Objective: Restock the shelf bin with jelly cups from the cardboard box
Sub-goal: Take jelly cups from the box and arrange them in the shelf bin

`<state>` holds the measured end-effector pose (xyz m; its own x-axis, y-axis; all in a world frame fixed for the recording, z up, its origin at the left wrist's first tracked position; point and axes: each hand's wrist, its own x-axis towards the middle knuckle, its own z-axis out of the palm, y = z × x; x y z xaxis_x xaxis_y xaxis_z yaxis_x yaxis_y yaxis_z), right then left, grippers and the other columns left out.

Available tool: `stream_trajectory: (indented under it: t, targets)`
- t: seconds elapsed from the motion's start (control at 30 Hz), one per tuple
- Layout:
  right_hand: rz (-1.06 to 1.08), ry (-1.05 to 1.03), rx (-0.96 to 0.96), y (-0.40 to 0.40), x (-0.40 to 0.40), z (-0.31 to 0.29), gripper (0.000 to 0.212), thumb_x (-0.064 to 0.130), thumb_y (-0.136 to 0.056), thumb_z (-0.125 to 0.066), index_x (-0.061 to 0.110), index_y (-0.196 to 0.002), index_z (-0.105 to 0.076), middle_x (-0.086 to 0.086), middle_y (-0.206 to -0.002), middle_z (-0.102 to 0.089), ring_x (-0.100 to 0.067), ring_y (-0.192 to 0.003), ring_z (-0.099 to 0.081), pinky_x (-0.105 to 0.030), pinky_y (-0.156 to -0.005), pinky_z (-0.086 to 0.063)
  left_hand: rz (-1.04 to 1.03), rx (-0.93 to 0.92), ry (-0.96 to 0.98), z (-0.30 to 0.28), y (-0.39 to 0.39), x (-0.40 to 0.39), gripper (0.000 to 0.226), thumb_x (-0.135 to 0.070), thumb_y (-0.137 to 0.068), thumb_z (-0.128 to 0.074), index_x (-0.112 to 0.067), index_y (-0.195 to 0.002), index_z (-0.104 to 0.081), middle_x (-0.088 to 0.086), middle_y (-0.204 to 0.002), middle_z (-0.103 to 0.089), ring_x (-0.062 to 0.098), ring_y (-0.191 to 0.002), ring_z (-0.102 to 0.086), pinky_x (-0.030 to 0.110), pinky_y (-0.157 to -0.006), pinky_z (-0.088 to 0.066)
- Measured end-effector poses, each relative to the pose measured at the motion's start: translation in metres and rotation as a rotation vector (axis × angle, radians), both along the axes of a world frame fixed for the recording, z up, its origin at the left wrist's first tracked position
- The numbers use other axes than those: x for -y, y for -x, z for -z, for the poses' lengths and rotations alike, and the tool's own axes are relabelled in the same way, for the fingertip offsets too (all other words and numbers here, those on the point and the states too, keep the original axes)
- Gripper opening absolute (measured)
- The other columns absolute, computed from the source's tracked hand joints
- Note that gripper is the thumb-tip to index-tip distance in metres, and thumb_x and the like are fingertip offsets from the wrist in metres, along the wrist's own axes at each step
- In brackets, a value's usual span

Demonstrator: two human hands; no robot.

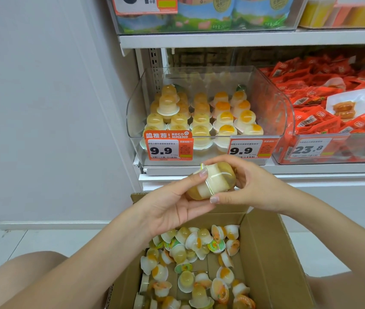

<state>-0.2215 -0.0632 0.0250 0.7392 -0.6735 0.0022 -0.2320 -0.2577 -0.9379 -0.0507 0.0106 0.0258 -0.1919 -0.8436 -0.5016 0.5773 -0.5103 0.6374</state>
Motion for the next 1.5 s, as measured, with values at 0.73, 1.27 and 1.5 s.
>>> stream_trajectory:
  t: [0.73,1.27,1.5]
  targets:
    - [0.268,0.600,-0.259,-0.104,0.102,-0.088,0.061,0.044,-0.063,-0.083,0.026,-0.116,-0.061,0.006,-0.111,-0.059,-0.013,-0.099,-0.056,-0.024,-0.078,-0.043,-0.008,1.289,0.186,-0.012,-0.077,0.021,0.023,-0.022,-0.087,-0.059,-0.020,-0.110,-0.059,-0.006,-0.103,-0.062,0.007,-0.086,-0.059,0.021,-0.072,-0.049]
    - [-0.177,0.785,-0.784,-0.175,0.148,-0.073,0.072,0.040,-0.067,-0.082,0.023,-0.129,-0.051,0.000,-0.123,-0.056,-0.020,-0.105,-0.054,-0.030,-0.081,-0.051,0.225,1.766,0.258,0.006,-0.101,0.044,0.032,-0.018,-0.085,-0.053,-0.016,-0.117,-0.052,0.003,-0.114,-0.055,0.023,-0.101,-0.055,0.039,-0.086,-0.050]
    - [-0.226,0.809,-0.853,-0.184,0.146,-0.064,0.077,0.035,-0.069,-0.082,0.020,-0.135,-0.045,-0.002,-0.130,-0.050,-0.023,-0.115,-0.050,-0.026,-0.080,-0.042,0.217,1.773,0.269,0.006,-0.098,0.046,0.028,-0.016,-0.084,-0.053,-0.012,-0.112,-0.052,0.004,-0.111,-0.055,0.024,-0.095,-0.056,0.039,-0.082,-0.050]
